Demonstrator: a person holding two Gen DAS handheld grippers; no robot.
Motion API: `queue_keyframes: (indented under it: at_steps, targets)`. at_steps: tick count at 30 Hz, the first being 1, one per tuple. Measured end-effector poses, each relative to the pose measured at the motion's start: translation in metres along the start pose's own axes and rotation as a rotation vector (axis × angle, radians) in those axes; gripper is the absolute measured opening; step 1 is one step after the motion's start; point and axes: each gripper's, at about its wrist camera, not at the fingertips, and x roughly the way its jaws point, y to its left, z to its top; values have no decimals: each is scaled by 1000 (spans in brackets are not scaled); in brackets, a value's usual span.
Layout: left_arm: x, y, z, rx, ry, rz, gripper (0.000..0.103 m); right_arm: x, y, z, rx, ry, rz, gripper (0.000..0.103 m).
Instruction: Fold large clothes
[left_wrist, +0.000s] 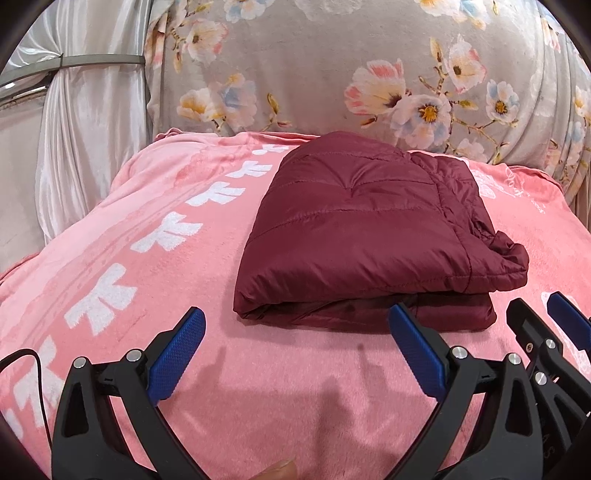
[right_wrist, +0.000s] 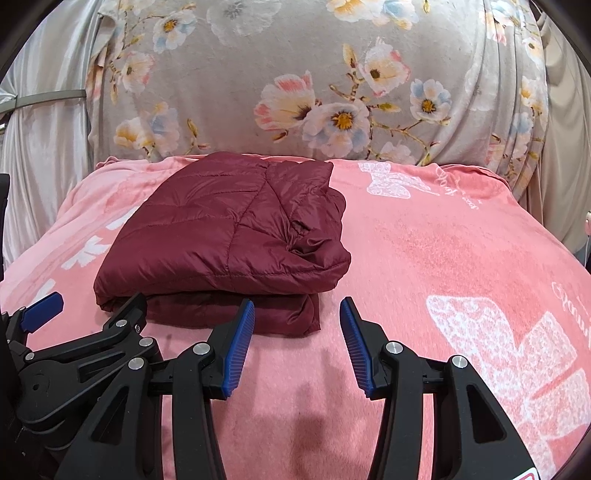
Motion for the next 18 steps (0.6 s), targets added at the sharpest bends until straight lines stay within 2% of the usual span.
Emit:
queue_keyframes:
  at_steps: [18]
  targets:
    - [0,0,-2,3,-9,3,96,-3,3,-2,-7,-18,-20,48]
